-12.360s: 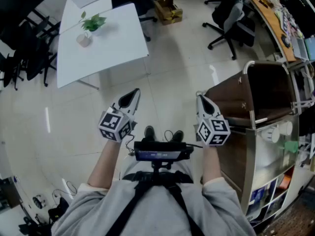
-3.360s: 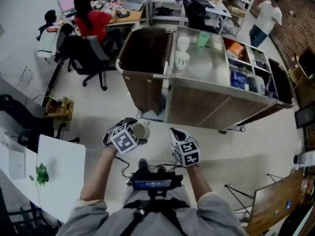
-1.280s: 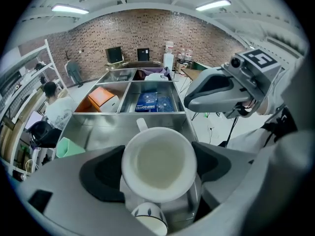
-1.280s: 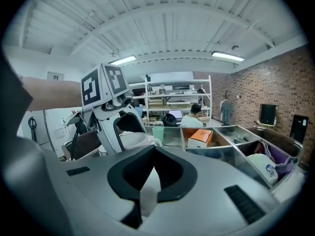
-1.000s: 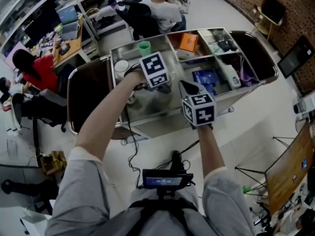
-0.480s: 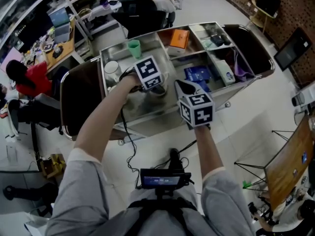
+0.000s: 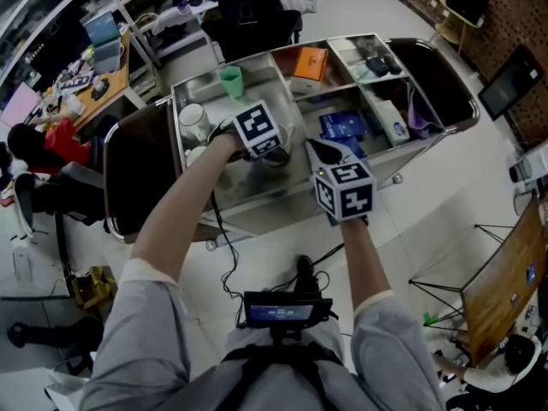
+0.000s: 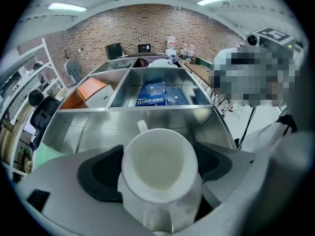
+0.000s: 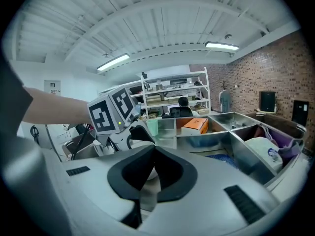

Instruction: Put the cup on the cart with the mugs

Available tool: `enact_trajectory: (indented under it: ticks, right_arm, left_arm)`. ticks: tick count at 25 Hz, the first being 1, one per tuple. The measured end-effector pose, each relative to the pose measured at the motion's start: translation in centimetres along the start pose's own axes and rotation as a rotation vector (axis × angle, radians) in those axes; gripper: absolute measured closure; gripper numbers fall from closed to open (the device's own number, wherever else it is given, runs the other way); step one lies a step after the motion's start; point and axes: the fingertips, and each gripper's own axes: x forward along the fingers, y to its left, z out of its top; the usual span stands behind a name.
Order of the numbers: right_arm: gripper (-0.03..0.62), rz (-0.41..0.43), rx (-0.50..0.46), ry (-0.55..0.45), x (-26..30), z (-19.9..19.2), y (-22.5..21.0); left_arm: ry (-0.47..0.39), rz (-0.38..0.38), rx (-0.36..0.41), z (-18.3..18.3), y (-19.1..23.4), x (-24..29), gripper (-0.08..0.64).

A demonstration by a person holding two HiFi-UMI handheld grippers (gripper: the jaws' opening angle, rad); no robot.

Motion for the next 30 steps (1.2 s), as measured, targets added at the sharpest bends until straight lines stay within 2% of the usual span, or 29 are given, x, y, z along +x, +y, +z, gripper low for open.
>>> enact_trajectory:
  ticks: [3, 13, 16, 20, 23, 29, 30]
  right_arm:
    - [0.584, -0.001, 0.001, 0.000, -0.2, -0.1, 0.0]
    - [0.584, -0.022, 0.000, 0.003, -0.8, -0.6, 0.2]
    - [0.584, -0.021, -0.006, 0.002, -1.2, -0.6, 1.0]
    - [0.584, -0.026, -0.016, -0.004, -2.3, -0.7, 2.3]
    - [0.584, -0.028, -0.025, -0.013, -3.4, -0.7, 3.4]
    - [0.584, -0.022, -0.048, -0.024, -5.6, -1.5, 6.2]
    - [0.584, -0.020, -0.050, -0.025, -6.0, -1.7, 6.6]
  left_arm:
    - [-0.011, 0.013, -0.001, 0.0, 0.1, -0.1, 0.076]
    - [-0.032, 0.091, 0.016, -0.4, 0.4, -3.2, 0.074]
    - [-0.075, 0.123, 0.012, -0.6, -0.3, -5.3, 0.074]
    - [-0.193, 0.169, -0.017, -1.0, -2.3, -8.5, 0.088]
    - [-0.299, 0.228, -0.026, -1.6, -4.3, -10.9, 0.145]
    - [-0.521, 0.392, -0.092, -3.3, -8.6, -15.9, 0.352]
    - [-0.550, 0.410, -0.104, -3.7, -9.4, -16.6, 0.357]
